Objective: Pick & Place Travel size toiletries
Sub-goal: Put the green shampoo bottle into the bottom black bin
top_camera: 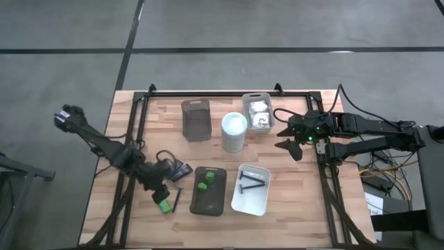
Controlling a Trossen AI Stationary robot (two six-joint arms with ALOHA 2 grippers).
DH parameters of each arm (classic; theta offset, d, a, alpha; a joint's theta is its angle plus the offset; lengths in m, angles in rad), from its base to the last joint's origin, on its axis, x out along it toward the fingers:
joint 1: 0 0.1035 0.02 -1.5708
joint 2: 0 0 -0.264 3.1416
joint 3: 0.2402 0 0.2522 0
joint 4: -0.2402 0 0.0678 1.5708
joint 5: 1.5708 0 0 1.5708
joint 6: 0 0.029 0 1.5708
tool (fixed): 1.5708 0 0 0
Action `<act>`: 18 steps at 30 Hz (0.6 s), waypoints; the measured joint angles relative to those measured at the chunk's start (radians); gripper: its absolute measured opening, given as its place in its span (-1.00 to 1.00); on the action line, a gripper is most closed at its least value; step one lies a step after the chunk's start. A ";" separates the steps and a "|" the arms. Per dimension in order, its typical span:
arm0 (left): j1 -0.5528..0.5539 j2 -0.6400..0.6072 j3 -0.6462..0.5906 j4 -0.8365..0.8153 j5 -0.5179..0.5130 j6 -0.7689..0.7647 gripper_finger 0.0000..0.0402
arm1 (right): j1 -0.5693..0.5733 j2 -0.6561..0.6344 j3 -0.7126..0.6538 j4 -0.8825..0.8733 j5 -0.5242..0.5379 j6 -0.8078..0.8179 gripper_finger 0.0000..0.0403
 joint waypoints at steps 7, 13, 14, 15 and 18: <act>-0.128 0.003 -0.189 0.168 0.141 -0.785 0.04 | 0.000 0.001 0.000 0.001 0.000 0.002 0.11; -0.193 0.012 -0.276 0.371 -0.073 -1.024 0.04 | 0.000 0.001 0.000 0.002 0.001 0.002 0.07; -0.188 0.016 -0.282 0.379 -0.073 -1.022 0.04 | 0.000 0.001 0.000 0.002 0.001 0.002 0.06; -0.182 0.026 -0.283 0.377 -0.062 -1.025 0.04 | 0.000 0.001 0.000 0.002 0.002 0.002 0.06; -0.176 0.057 -0.285 0.354 -0.047 -1.027 0.04 | 0.000 0.001 0.000 0.002 0.002 0.002 0.04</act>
